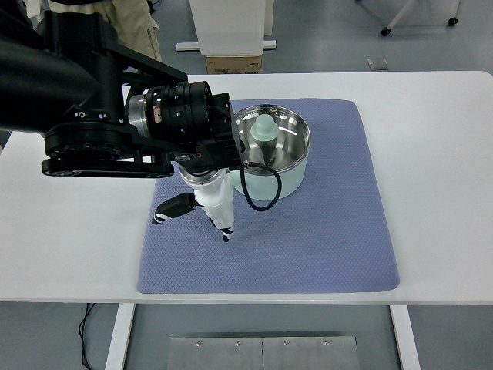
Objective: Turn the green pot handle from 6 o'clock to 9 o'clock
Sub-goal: 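Turn the pot with the left hand until the handle points toward the left arm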
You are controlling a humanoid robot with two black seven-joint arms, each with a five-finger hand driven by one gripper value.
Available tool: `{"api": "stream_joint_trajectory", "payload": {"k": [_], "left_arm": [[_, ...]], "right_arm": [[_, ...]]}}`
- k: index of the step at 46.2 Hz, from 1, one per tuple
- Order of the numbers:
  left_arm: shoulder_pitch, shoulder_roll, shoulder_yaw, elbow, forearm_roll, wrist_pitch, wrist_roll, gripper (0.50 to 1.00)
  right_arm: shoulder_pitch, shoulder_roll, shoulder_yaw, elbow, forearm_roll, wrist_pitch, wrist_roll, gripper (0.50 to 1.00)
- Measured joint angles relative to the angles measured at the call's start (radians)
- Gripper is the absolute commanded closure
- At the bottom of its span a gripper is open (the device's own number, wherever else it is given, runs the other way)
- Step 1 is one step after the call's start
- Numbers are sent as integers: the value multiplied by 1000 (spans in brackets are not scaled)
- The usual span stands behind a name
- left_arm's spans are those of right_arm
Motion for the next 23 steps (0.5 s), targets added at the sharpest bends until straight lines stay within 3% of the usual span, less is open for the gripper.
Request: {"api": "stream_joint_trajectory", "payload": {"k": [23], "left_arm": [[-30, 3, 100, 13, 2, 0, 0, 500]], "right_arm": [[0, 0, 0, 0, 0, 0, 0, 500]]}}
